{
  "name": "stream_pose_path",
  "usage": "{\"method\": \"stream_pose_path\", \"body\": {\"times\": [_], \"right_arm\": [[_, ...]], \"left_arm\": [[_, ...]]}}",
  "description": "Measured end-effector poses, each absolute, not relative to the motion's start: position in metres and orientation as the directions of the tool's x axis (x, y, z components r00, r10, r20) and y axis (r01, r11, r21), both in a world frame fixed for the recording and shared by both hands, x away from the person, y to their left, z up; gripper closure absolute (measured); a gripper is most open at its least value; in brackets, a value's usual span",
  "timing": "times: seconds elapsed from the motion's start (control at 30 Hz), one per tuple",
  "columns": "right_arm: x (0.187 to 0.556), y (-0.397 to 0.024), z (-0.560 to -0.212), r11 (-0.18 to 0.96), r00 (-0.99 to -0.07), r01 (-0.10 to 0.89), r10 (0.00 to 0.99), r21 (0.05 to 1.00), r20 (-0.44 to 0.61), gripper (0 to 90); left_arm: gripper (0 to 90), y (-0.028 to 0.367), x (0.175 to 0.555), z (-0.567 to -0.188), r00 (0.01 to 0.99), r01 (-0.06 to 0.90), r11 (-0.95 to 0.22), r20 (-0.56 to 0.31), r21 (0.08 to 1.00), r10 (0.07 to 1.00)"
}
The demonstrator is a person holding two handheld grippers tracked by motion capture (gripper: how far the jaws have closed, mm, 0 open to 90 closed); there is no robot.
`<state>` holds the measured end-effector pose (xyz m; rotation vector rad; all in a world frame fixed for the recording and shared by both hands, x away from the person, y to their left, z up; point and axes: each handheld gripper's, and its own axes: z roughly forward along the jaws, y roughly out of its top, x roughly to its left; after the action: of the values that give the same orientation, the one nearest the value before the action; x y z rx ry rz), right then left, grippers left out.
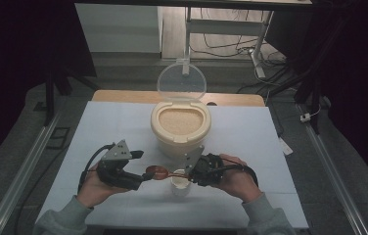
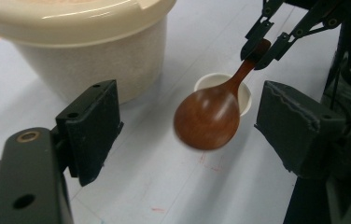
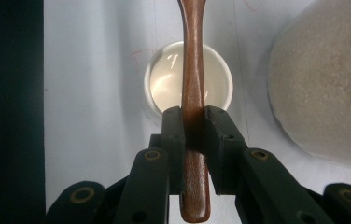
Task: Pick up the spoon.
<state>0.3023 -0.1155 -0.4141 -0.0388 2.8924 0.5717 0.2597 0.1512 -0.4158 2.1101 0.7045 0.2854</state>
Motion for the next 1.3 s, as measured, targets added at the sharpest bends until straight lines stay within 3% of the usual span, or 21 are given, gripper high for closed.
{"method": "stream_pose_path", "body": {"times": [0.17,0.57,0.83,1.0,1.3], "right_arm": [[0.302,-0.109,-0.415,0.928,-0.979,-0.080,-0.005,0.363,-0.202,77.7],[0.297,-0.097,-0.413,0.930,-0.971,-0.111,-0.026,0.350,-0.237,77.7],[0.293,-0.093,-0.413,0.932,-0.967,-0.129,-0.043,0.339,-0.250,77.7],[0.291,-0.092,-0.412,0.927,-0.962,-0.151,-0.058,0.344,-0.266,77.7],[0.286,-0.091,-0.412,0.911,-0.949,-0.227,-0.127,0.345,-0.289,77.5]], "left_arm": [[25.5,0.133,0.263,-0.413,0.839,0.352,-0.528,-0.011,0.773,0.544],[45.2,0.091,0.272,-0.416,0.901,0.303,-0.702,0.047,0.645,0.432],[55.7,0.080,0.277,-0.422,0.924,0.292,-0.752,0.029,0.591,0.381],[66.8,0.080,0.281,-0.425,0.931,0.281,-0.786,0.041,0.551,0.362],[76.3,0.080,0.282,-0.431,0.956,0.244,-0.819,0.013,0.519,0.293]]}}
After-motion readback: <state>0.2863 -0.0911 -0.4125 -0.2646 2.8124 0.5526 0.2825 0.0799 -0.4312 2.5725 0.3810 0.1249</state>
